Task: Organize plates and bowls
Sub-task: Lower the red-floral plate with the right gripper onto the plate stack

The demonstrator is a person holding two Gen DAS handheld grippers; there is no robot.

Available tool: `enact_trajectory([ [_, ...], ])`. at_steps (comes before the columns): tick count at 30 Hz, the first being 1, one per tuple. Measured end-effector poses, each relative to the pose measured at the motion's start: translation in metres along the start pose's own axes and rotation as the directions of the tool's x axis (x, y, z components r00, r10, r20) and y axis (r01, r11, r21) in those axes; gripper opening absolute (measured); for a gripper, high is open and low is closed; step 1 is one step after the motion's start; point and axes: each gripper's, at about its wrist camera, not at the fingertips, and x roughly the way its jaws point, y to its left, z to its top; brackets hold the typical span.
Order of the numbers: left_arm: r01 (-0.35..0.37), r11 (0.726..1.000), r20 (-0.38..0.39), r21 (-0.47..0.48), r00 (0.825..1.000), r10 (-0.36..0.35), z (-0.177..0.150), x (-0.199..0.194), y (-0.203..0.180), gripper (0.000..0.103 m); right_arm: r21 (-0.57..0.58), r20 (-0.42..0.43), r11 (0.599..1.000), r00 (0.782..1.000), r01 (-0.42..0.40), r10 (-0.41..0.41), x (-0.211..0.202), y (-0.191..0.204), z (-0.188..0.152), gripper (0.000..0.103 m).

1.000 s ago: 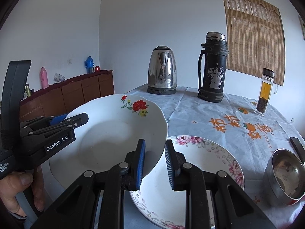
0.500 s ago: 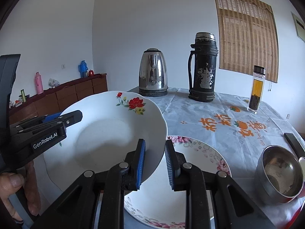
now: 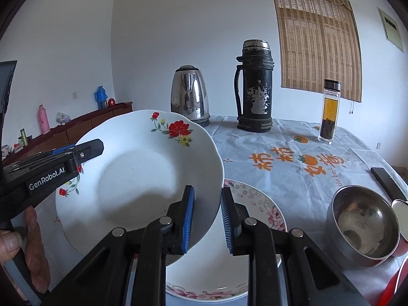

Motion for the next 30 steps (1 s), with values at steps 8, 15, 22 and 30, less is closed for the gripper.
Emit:
enact_trajectory([
  [8, 0.022, 1.0, -0.004, 0.003, 1.0, -0.022, 0.001, 0.005, -0.013, 0.028, 0.028, -0.002, 0.999, 1.0, 0.025, -0.025, -0.001, -0.012, -0.001, 0.023],
  [15, 0.035, 0.999, -0.014, 0.007, 0.999, -0.035, 0.002, 0.01, -0.024, 0.028, 0.046, -0.002, 0.998, 0.999, 0.051, -0.05, -0.003, -0.022, -0.001, 0.023],
  [22, 0.046, 0.998, -0.039, 0.033, 0.998, -0.045, 0.0, 0.019, -0.04, 0.028, 0.065, -0.014, 0.994, 0.996, 0.084, -0.084, -0.003, -0.035, -0.001, 0.023],
  [30, 0.056, 0.997, -0.1, 0.051, 0.994, -0.051, -0.008, 0.033, -0.054, 0.028, 0.076, -0.022, 0.989, 0.992, 0.13, -0.128, -0.005, -0.046, -0.003, 0.023],
])
